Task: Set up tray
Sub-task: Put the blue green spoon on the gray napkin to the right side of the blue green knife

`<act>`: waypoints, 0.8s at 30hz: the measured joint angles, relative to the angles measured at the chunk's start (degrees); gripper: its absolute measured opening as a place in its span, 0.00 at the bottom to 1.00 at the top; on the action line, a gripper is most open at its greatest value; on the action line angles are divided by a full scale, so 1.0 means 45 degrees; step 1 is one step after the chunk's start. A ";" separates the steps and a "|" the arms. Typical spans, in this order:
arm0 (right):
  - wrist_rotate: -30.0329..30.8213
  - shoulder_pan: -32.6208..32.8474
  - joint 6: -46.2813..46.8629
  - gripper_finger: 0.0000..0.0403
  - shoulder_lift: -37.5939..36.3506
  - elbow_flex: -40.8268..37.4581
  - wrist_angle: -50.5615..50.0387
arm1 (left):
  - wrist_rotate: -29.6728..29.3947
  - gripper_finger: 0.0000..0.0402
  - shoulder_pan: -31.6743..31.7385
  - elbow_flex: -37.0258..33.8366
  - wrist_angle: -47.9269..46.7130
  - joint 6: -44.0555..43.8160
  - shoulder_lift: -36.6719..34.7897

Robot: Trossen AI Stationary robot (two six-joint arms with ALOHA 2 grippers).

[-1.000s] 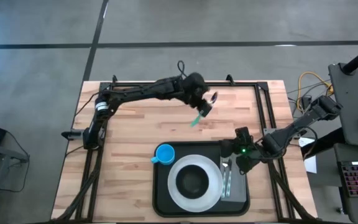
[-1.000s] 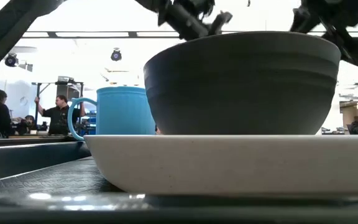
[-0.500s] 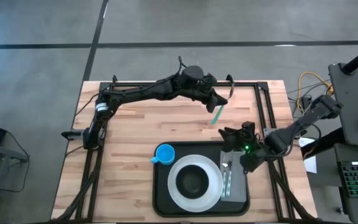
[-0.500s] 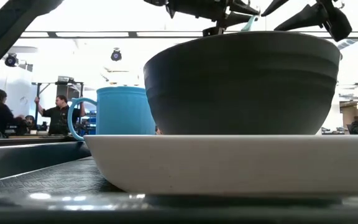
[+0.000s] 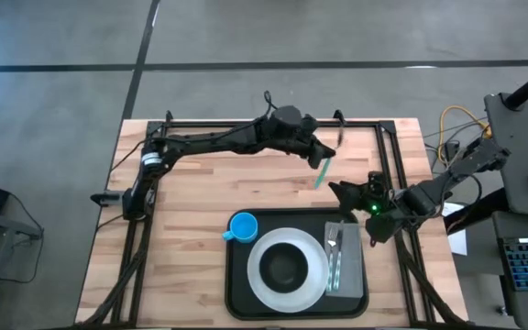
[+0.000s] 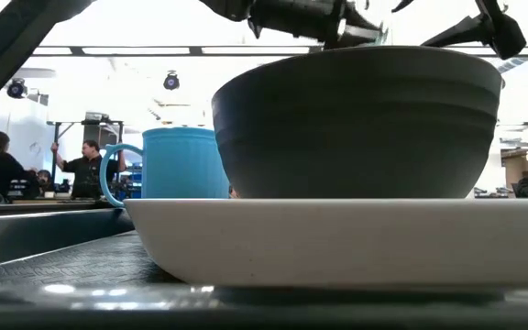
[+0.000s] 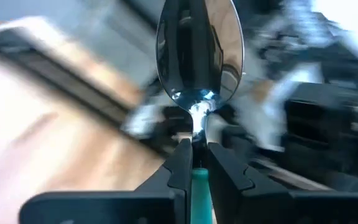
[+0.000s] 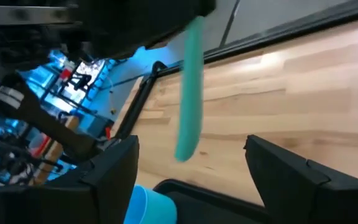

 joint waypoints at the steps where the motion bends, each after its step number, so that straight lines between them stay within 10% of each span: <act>1: -0.0027 -0.0037 0.0209 0.69 -0.0050 -0.0045 -0.0008 | -0.0598 0.04 0.0000 0.0114 -0.0621 -0.0044 0.0014; 24: -0.3299 -0.2065 0.0510 0.61 0.0001 -0.0011 0.0642 | -0.2562 0.04 -0.0861 0.0364 -0.1769 0.0909 0.0078</act>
